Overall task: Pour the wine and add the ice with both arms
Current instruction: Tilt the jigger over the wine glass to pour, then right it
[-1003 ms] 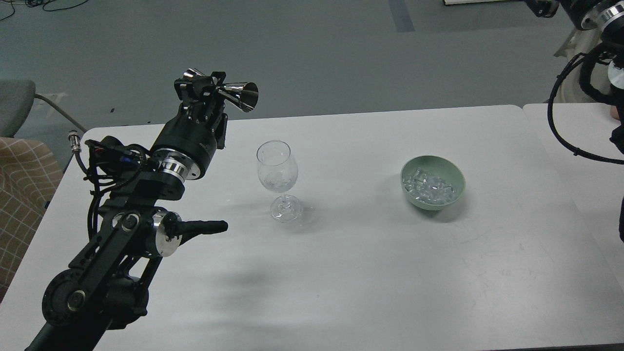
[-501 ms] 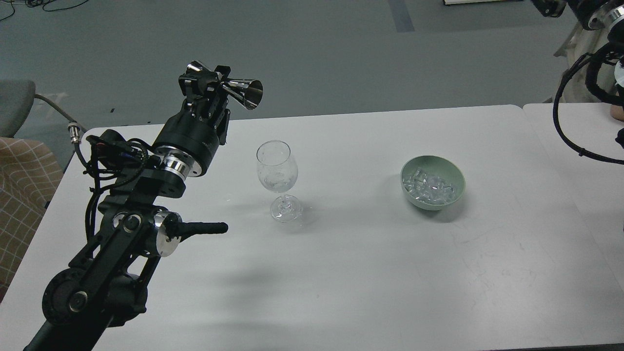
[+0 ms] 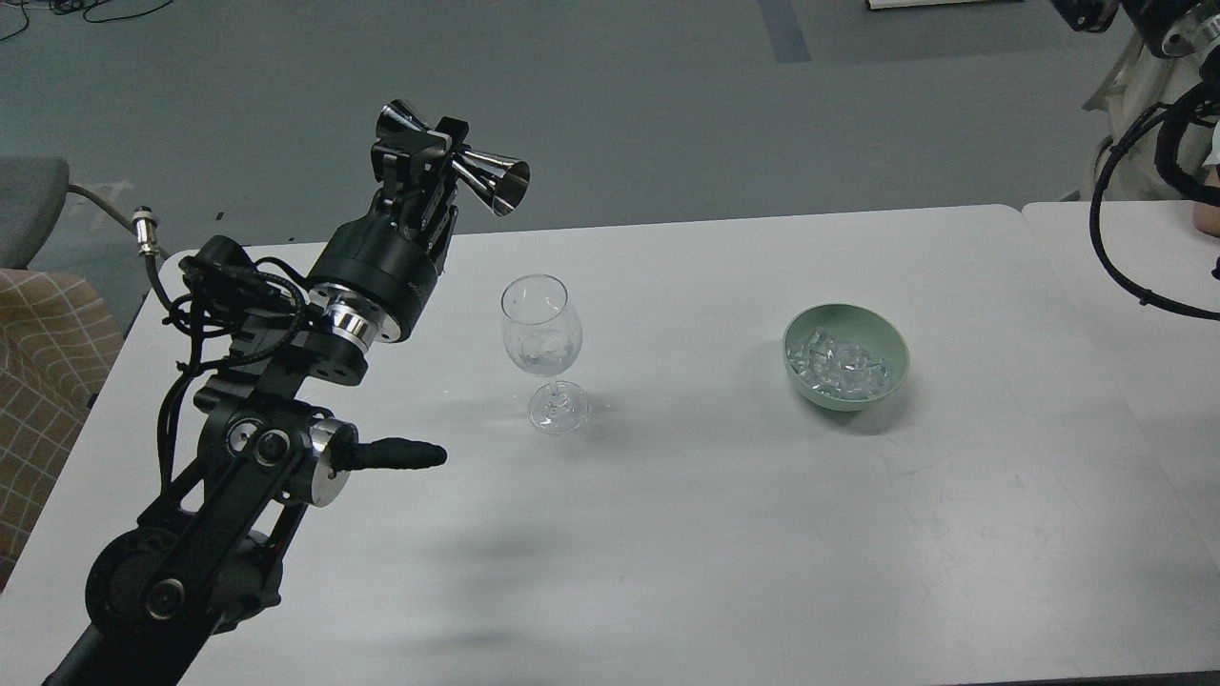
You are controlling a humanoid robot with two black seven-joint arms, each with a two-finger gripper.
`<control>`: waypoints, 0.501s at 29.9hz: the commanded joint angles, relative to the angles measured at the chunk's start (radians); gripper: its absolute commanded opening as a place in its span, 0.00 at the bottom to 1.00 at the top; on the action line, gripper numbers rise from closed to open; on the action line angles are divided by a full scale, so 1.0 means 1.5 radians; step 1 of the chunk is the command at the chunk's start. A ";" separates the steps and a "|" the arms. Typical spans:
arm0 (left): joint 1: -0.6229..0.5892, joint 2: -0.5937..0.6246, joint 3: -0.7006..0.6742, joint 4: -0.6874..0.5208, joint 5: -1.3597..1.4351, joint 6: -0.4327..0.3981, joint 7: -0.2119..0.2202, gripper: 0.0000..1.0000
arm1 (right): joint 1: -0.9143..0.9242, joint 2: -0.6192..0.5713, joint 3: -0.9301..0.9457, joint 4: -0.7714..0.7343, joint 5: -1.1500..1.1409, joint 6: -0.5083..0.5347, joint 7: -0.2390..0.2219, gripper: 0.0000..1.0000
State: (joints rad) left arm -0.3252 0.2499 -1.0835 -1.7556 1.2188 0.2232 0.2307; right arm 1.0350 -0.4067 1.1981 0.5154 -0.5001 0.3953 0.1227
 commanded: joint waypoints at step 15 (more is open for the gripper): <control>0.001 0.007 0.002 -0.001 0.028 -0.003 -0.015 0.01 | -0.005 -0.001 -0.001 0.011 -0.001 0.000 -0.001 1.00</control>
State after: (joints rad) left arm -0.3238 0.2605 -1.0830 -1.7551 1.2604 0.2198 0.2147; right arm 1.0317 -0.4073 1.1965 0.5323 -0.5001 0.3958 0.1212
